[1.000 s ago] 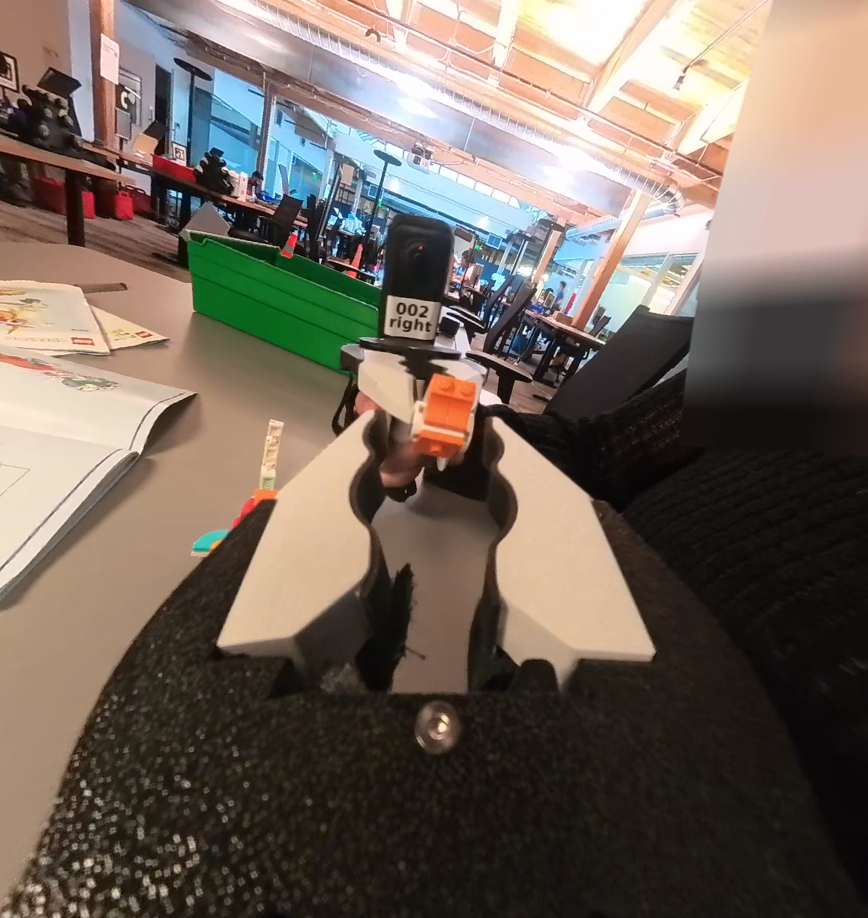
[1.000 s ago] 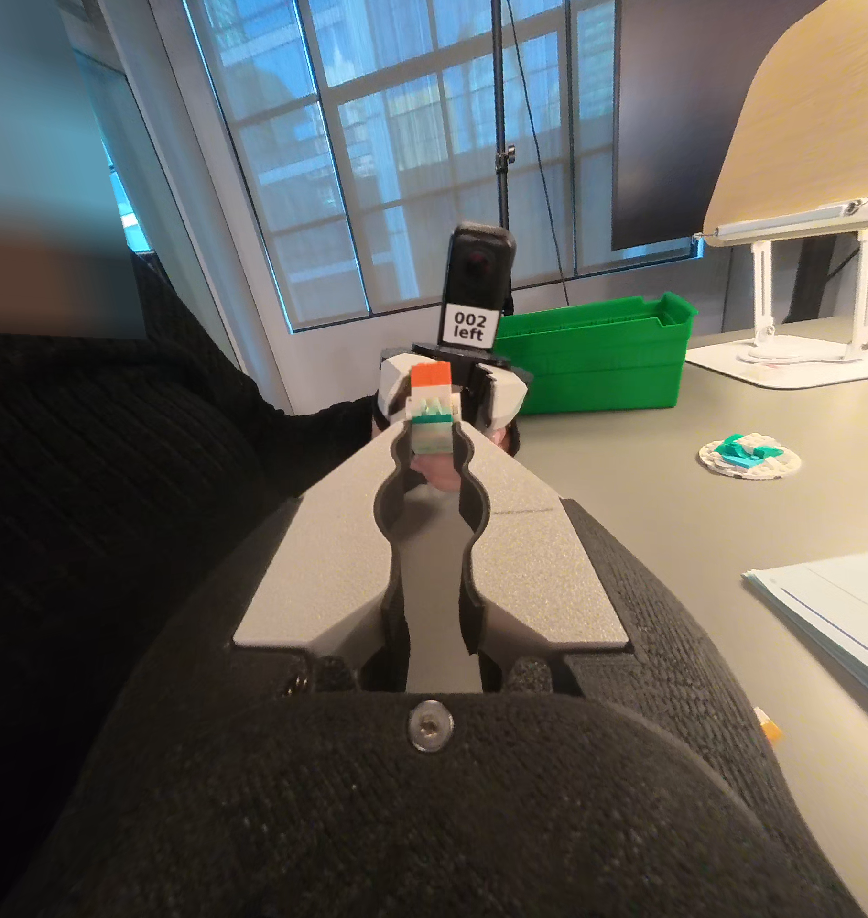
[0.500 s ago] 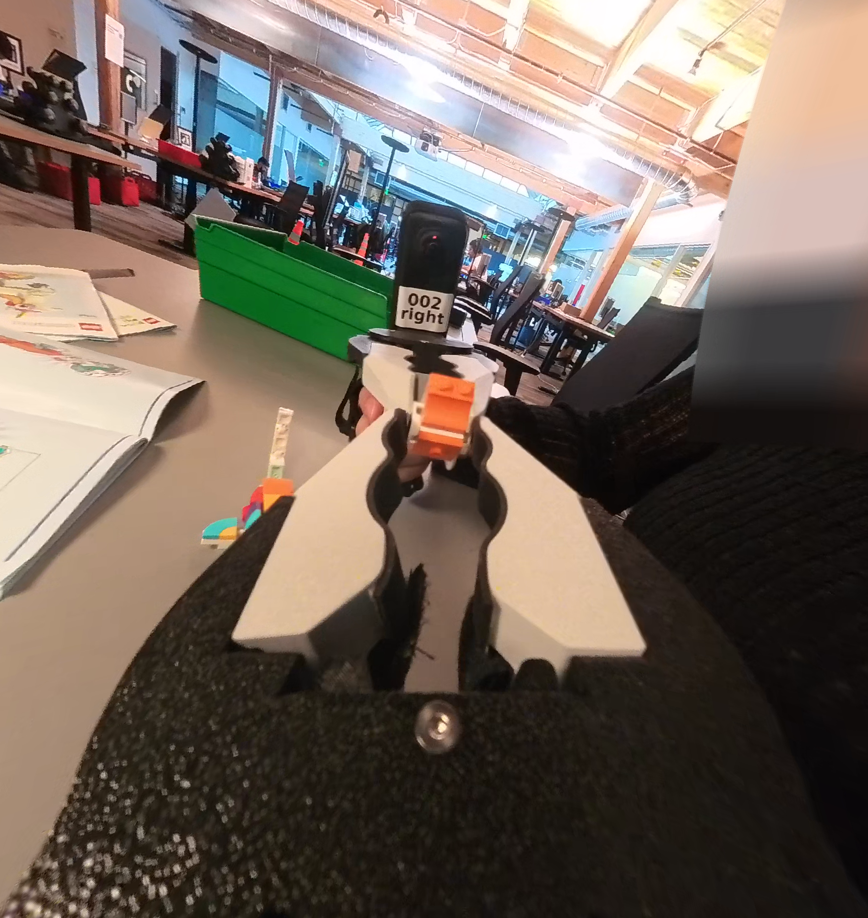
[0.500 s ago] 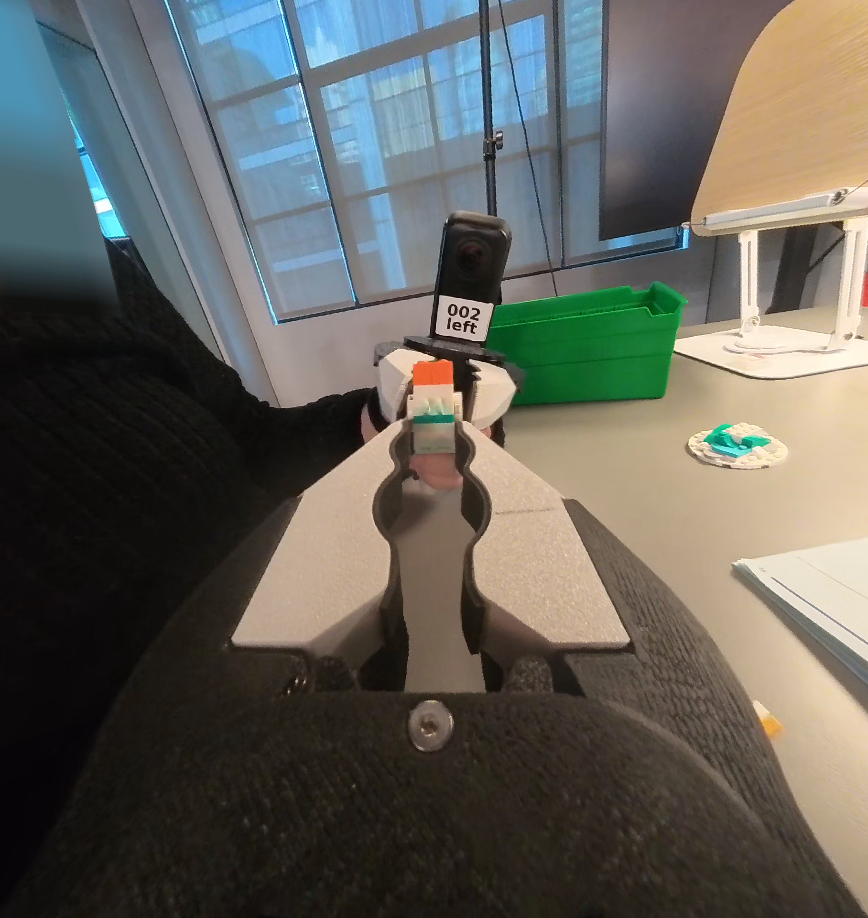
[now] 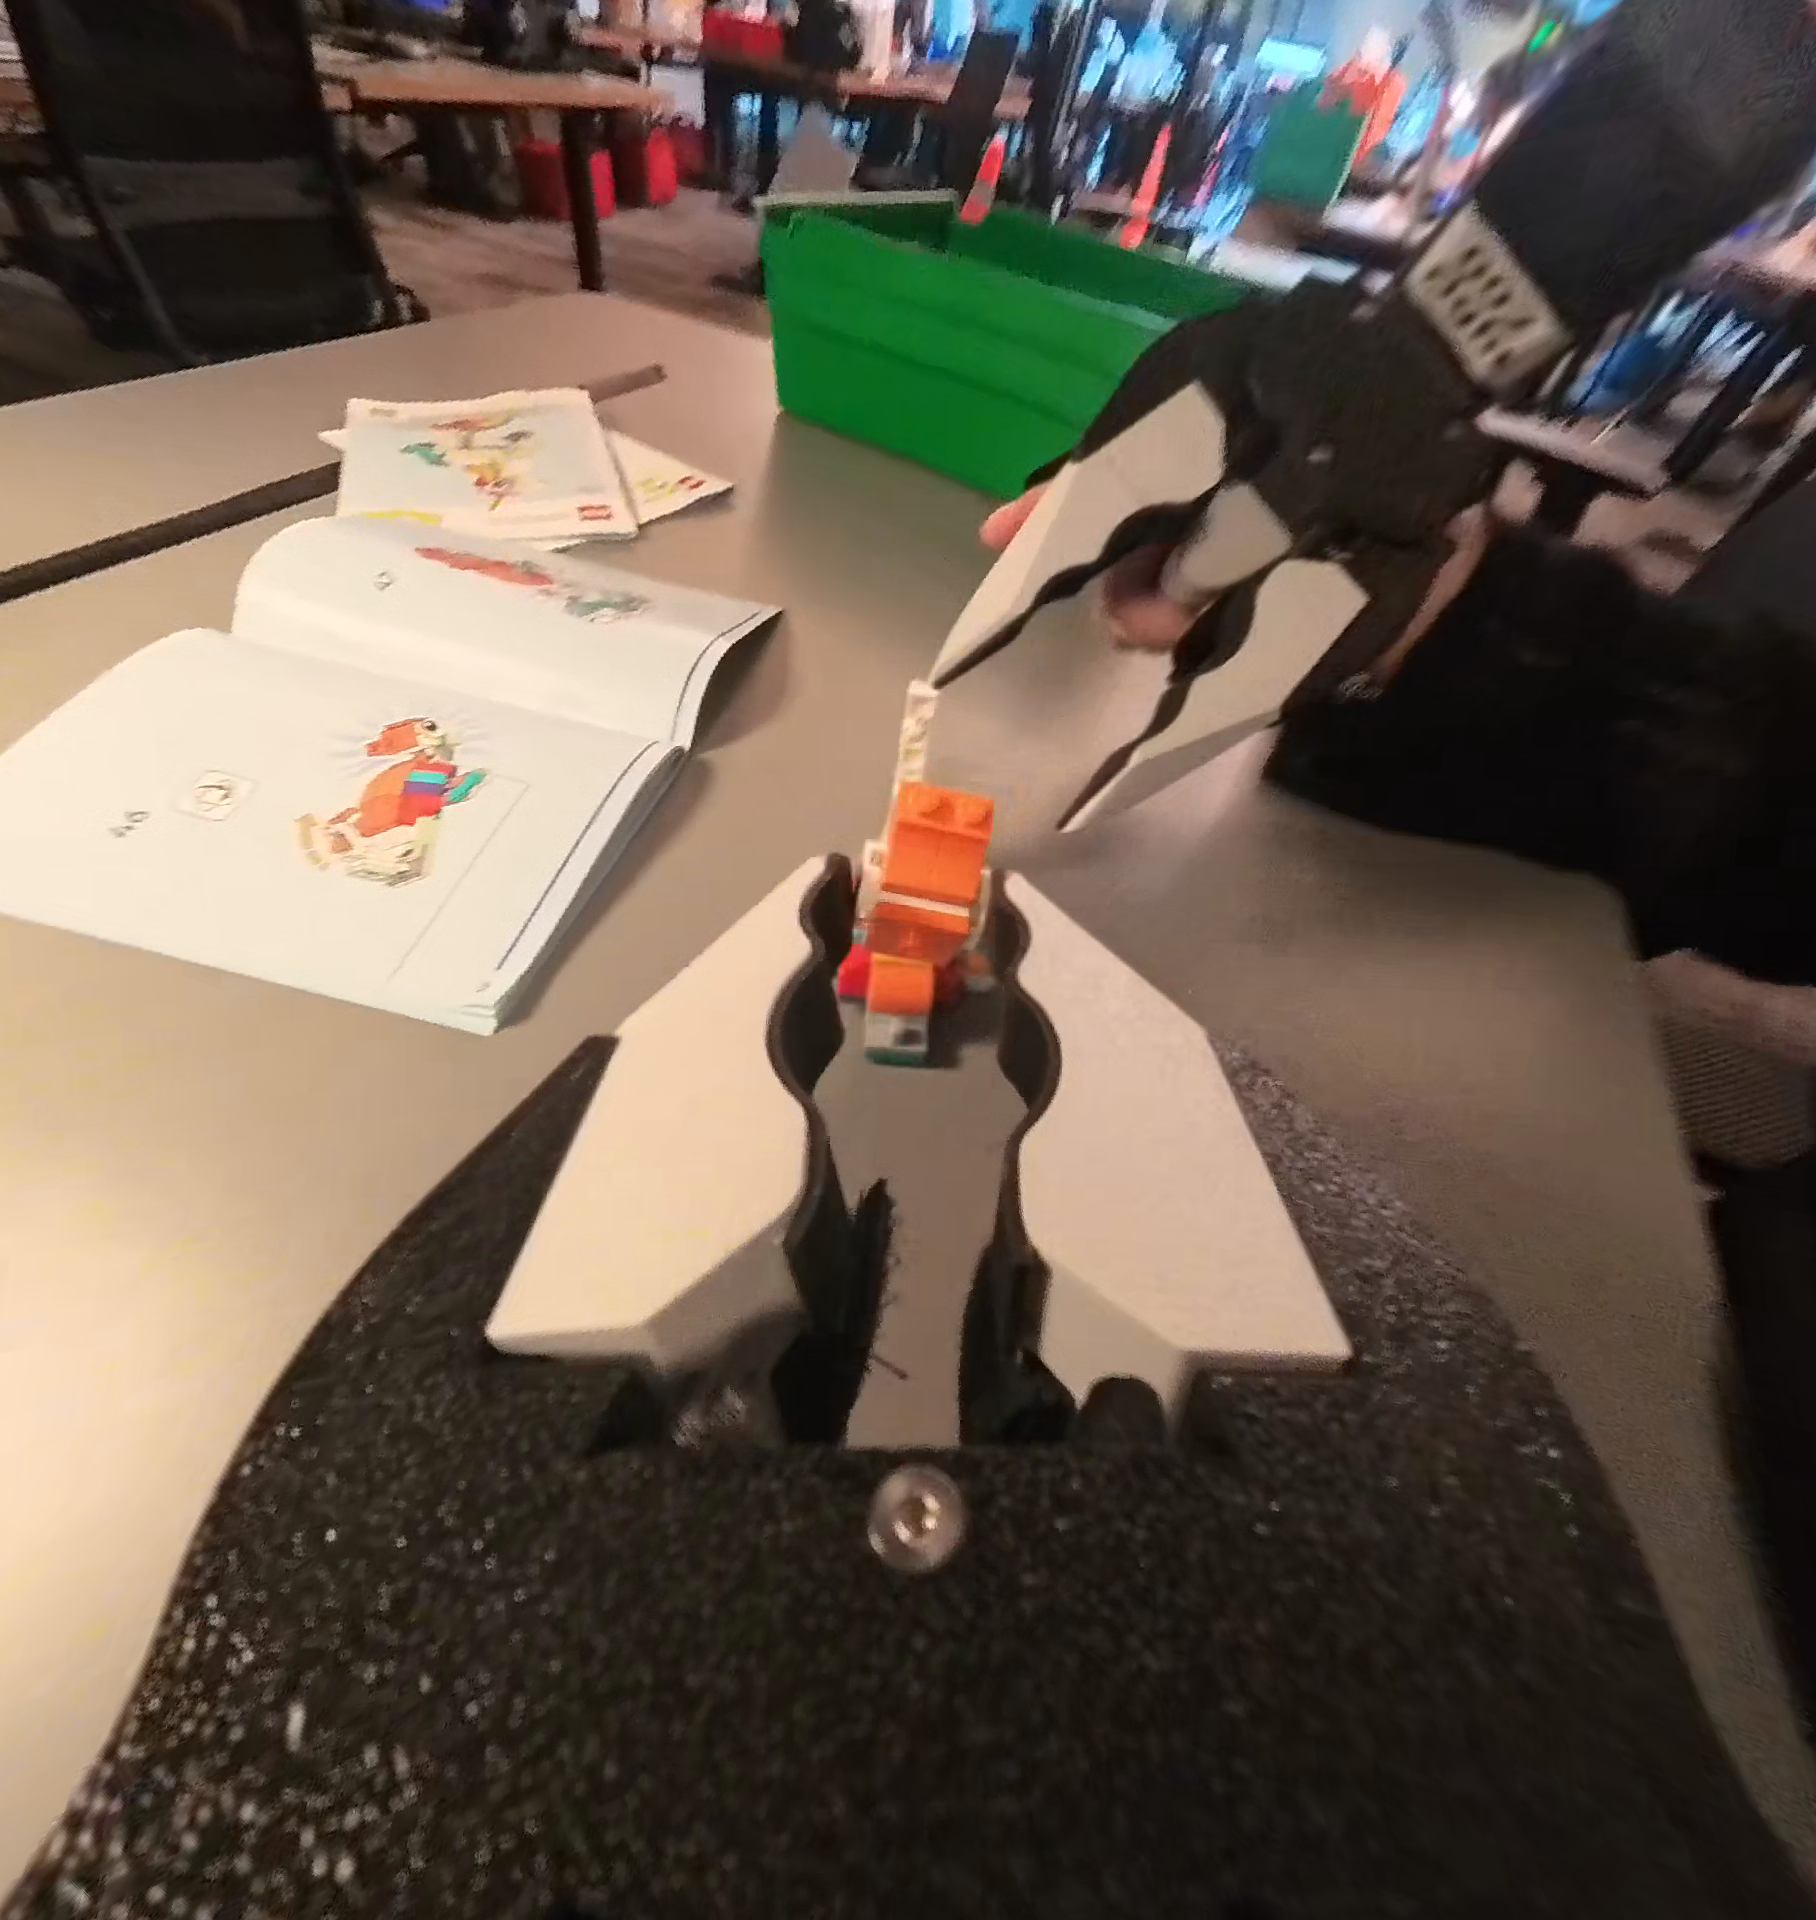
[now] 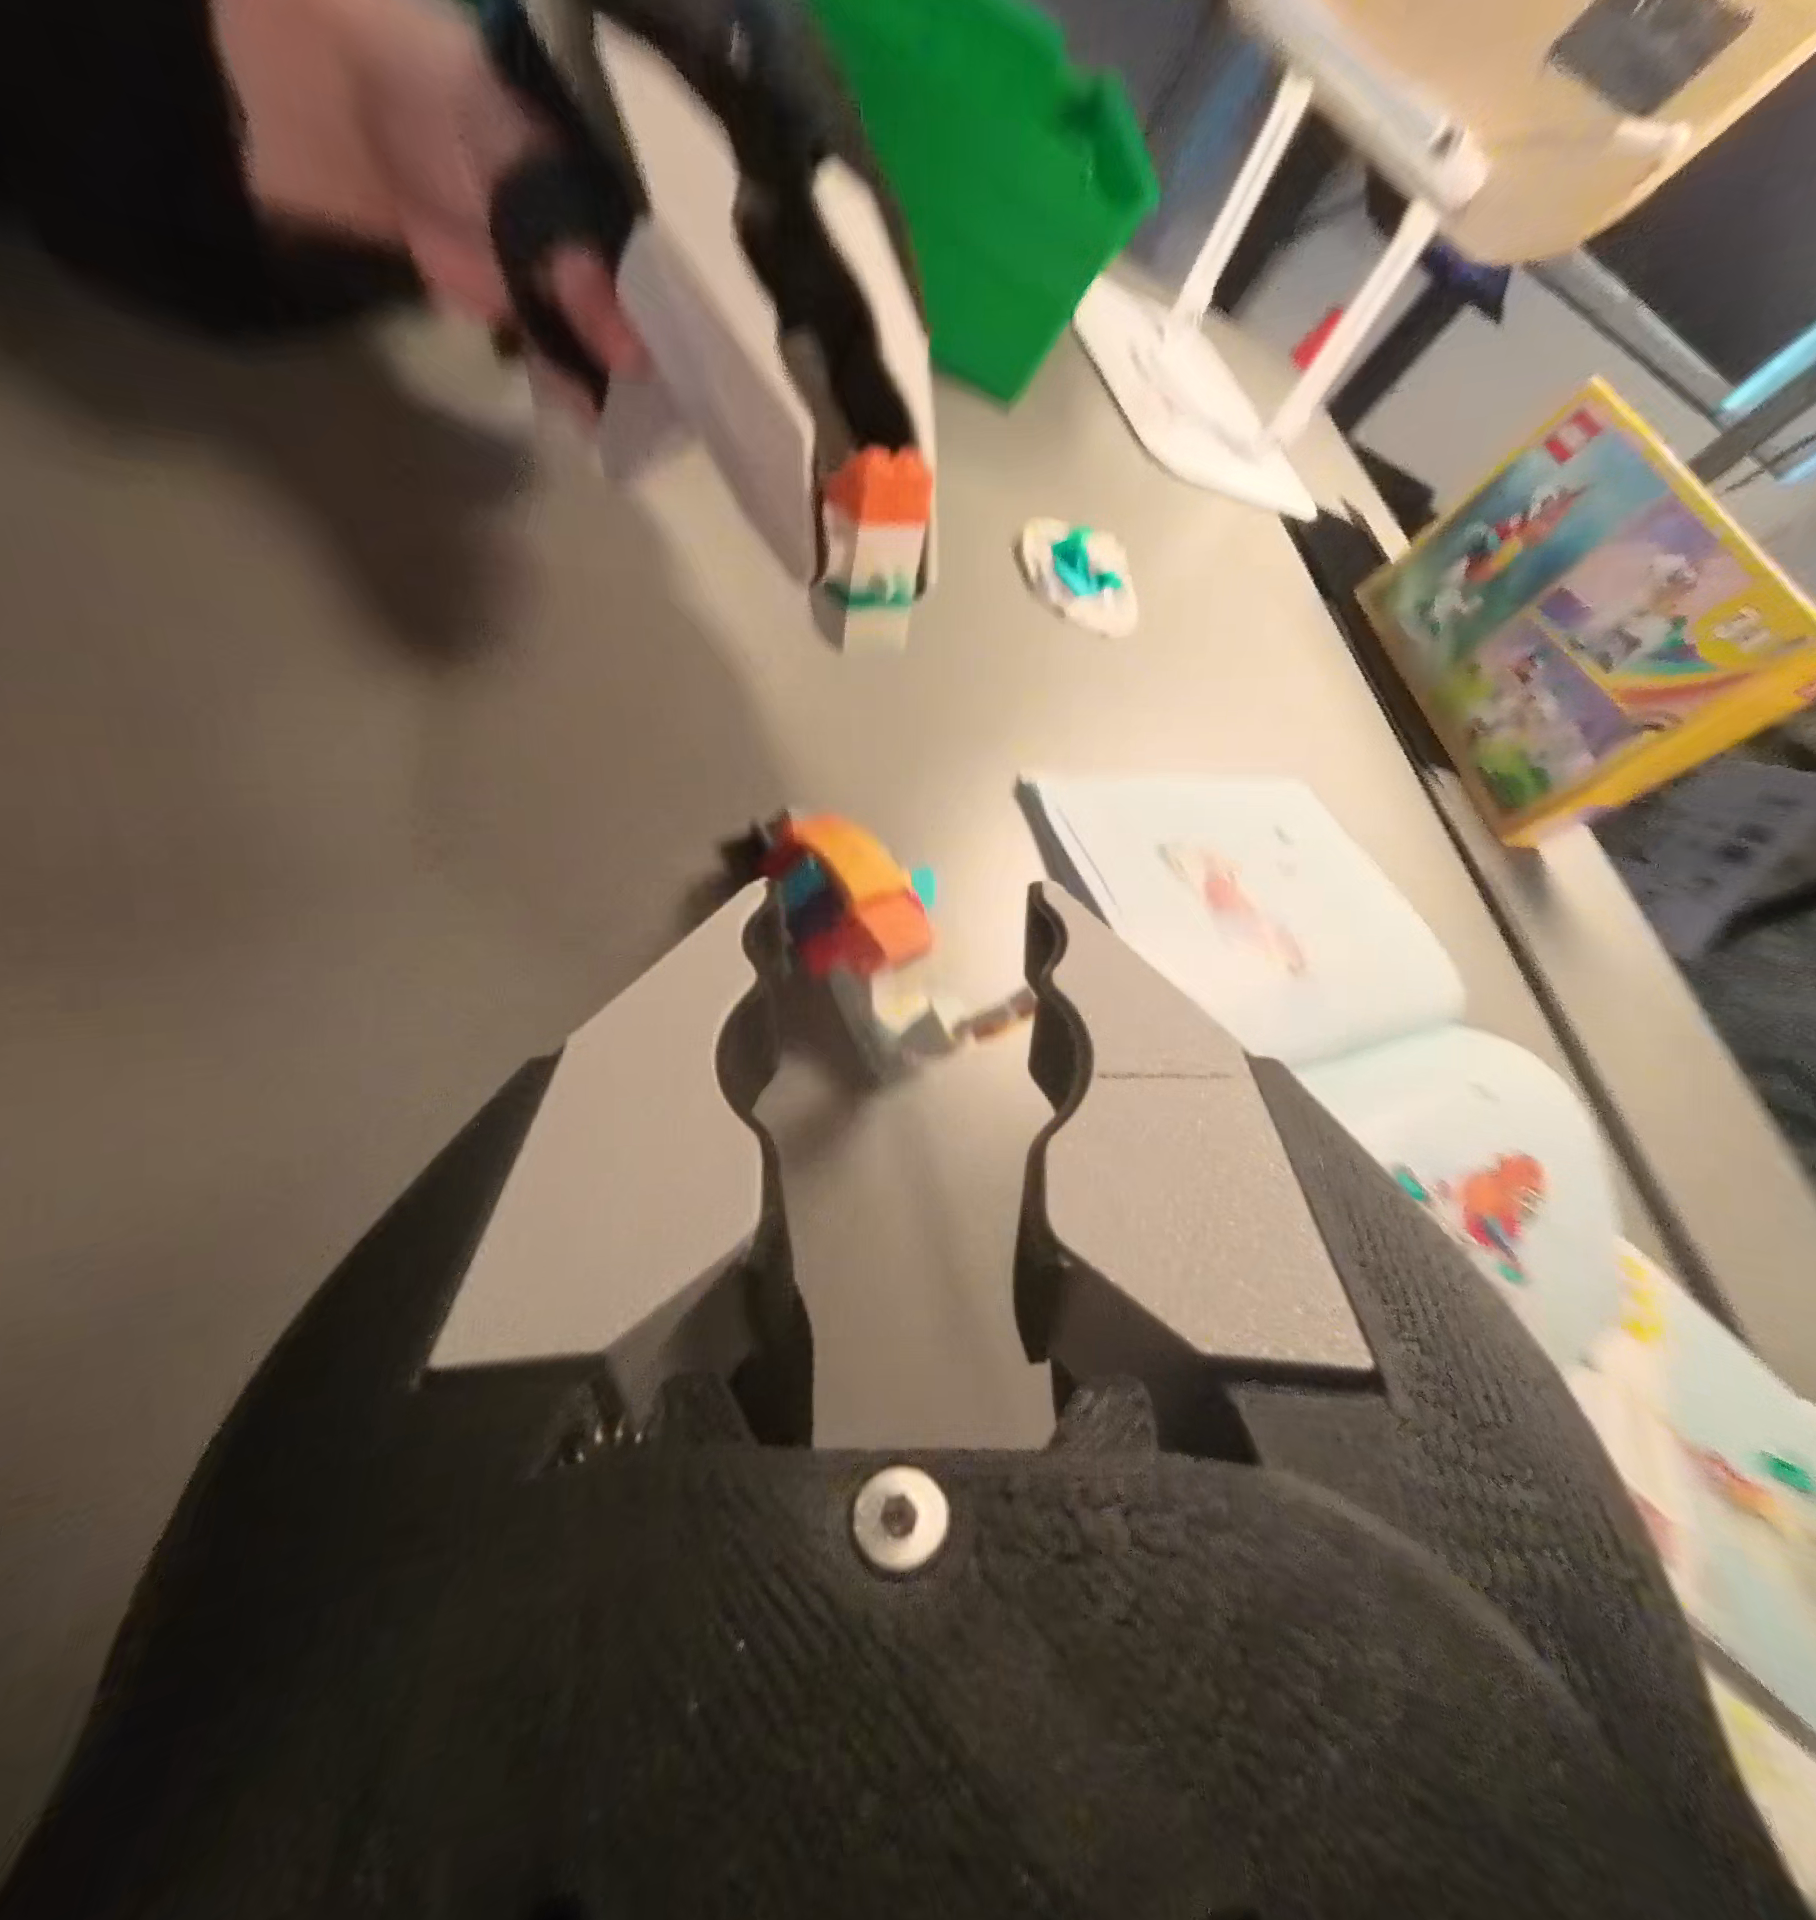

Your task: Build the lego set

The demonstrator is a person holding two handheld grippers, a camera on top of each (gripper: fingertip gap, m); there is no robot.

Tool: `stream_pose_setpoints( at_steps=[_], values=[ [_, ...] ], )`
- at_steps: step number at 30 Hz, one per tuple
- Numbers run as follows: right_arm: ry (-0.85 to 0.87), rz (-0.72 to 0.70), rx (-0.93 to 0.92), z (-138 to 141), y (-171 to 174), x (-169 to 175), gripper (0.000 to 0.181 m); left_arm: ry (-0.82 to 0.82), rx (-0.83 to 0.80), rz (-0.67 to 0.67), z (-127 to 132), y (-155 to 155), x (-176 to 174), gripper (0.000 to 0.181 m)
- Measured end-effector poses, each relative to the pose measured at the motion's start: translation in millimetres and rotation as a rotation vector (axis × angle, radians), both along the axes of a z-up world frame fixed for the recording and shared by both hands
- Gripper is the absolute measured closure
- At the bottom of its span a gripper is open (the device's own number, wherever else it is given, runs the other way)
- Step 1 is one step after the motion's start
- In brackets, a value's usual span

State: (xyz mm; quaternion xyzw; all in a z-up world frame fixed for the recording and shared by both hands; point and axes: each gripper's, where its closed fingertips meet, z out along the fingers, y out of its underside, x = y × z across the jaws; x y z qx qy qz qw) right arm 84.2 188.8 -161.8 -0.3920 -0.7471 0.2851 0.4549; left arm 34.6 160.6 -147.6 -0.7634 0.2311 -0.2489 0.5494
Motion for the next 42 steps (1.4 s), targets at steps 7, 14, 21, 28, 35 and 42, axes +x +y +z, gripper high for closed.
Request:
stream_pose_setpoints(
  at_steps=[7,14,21,28,35,42],
  values=[
    [-0.129,0.07,0.035,-18.0,-8.7,-8.7,0.134,0.158,0.027,-0.08,-9.8,3.6,1.5,0.158],
    [-0.476,0.217,0.071,-31.3,-6.2,-21.7,0.132,0.195,0.059,-0.08,-15.9,4.9,-10.8,0.158],
    [-0.699,0.334,0.067,-41.9,4.9,-18.8,0.131,0.235,0.048,-0.092,-27.8,-1.1,-17.8,0.158],
    [-0.753,0.401,-0.004,-48.4,-3.6,-22.0,0.148,0.182,0.035,-0.151,-28.6,-5.1,-13.4,0.158],
    [-0.719,0.352,-0.052,-51.3,-6.1,-23.7,0.147,0.214,-0.011,-0.133,-36.1,-3.8,-14.7,0.158],
    [-0.669,0.302,-0.115,-51.4,-7.6,-25.6,0.148,0.203,-0.112,-0.137,-43.1,1.5,-3.8,0.158]
  ],
)
